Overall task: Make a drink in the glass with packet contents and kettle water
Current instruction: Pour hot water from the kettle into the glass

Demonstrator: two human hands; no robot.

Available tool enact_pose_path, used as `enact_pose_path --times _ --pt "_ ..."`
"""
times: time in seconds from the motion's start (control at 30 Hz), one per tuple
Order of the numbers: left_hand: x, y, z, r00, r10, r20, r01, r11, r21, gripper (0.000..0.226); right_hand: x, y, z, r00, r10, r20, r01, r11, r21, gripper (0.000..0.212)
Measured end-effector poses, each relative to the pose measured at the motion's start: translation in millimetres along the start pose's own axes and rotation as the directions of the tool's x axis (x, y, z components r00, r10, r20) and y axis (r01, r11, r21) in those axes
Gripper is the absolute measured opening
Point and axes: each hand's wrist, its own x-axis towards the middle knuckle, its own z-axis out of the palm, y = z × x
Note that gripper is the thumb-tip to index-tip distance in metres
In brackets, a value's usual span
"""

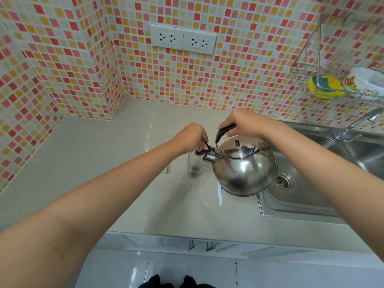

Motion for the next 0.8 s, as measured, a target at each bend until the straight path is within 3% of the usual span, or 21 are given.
enact_pose_path --times 0.8 --pt "-3.0 -4.7 -1.7 1.000 0.000 -0.015 0.000 1.000 -0.008 0.021 8.7 -4.7 -4.7 1.000 -0.029 0.006 0.030 0.999 -0.042 0.031"
